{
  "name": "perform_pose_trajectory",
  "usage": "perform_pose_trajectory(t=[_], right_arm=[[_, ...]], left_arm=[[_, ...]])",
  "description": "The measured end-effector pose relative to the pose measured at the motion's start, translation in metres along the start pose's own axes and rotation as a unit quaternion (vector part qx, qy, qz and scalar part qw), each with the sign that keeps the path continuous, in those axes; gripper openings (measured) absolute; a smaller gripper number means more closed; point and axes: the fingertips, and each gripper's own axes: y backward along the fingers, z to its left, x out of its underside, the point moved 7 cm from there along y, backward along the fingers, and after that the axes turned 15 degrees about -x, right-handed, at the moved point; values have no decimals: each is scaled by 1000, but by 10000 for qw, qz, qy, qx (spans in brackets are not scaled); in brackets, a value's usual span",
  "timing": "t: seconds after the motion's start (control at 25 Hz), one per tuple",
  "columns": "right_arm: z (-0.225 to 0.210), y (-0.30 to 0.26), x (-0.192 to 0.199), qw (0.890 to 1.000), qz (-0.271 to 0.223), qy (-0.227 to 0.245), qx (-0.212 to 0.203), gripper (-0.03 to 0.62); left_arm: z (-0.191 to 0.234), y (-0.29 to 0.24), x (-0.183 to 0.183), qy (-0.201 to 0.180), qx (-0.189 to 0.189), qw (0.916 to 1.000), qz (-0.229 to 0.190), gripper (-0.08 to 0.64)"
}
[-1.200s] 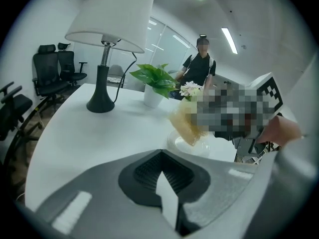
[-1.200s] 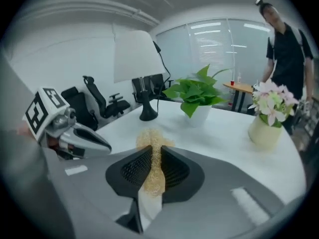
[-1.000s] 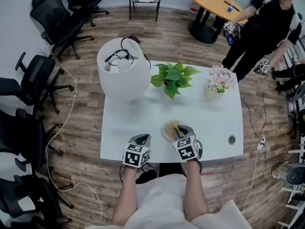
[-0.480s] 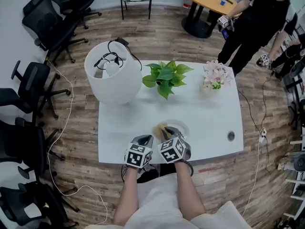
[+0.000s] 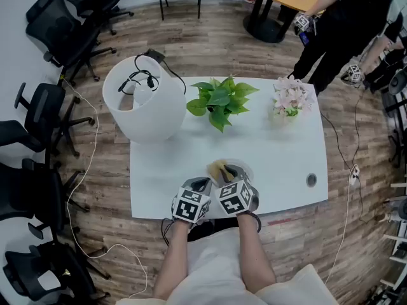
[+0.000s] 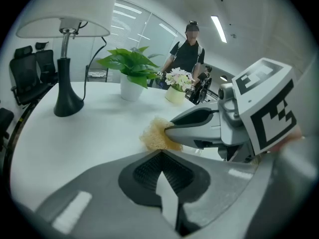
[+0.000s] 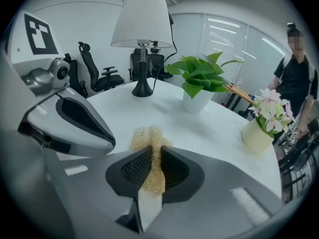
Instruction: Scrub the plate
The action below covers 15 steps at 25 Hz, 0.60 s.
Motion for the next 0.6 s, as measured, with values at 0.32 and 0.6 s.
perform_pose_trajectory(t=[0.32, 0.6], right_arm=[[-10, 3, -2, 10000, -44, 19, 27, 76], [-25, 14, 12, 9997, 9, -142, 178, 75]], left_arm=[[-11, -20, -11, -231, 20, 9997, 48, 0], [-16, -37, -5, -79, -2, 9995, 321, 2]])
